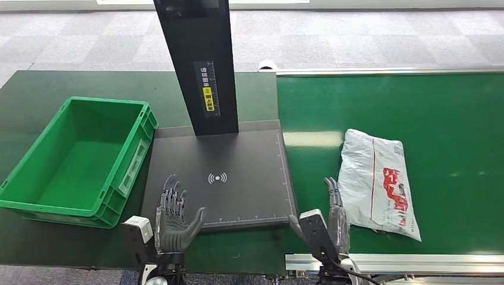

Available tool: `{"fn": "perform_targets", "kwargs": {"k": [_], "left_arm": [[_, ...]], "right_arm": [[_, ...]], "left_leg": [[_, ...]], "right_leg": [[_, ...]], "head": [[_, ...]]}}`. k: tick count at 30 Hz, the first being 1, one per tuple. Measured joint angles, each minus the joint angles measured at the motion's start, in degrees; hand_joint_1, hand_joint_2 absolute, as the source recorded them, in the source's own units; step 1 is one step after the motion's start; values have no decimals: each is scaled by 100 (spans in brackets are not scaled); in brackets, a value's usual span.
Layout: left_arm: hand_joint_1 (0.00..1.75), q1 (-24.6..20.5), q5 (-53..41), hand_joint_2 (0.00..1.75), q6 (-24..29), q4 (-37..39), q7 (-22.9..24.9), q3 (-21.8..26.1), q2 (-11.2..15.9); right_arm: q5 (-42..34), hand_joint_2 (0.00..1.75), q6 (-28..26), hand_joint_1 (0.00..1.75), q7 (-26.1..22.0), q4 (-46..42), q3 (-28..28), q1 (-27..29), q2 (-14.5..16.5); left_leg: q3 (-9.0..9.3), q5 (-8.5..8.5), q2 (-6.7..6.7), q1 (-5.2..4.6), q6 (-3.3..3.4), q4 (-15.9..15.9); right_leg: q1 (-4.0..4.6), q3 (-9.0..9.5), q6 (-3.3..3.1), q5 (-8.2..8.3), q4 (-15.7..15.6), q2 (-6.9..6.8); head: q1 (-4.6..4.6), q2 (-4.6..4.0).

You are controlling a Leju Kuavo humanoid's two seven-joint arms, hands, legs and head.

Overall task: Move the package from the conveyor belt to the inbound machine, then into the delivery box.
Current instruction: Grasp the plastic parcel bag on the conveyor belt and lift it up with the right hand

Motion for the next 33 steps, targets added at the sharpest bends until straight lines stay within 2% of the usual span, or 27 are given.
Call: {"fn": "perform_targets", "kwargs": {"k": [22,26,31,33], "left_arm": [[0,182,-8,175,57,-204,40,19,13],[0,199,-9,175,99,-217,43,19,16],[0,234,-8,175,134,-232,45,17,24],[0,243,9,175,130,-233,50,14,32]], "right_arm": [[-38,175,-158,0,44,11,152,41,-72],[185,175,-350,0,349,-56,42,23,-140],[219,175,-257,0,501,-147,-263,-23,-217],[88,175,-111,0,789,-122,-417,-68,-239]], "left_leg": [[0,0,0,0,0,0],[0,0,0,0,0,0],[1,0,0,0,0,0],[1,0,-1,0,0,0]], "right_leg": [[0,-1,0,0,0,0],[0,0,0,0,0,0],[0,0,0,0,0,0],[0,0,0,0,-1,0]], "head": [[-1,0],[0,0],[-1,0],[-2,0]]}}
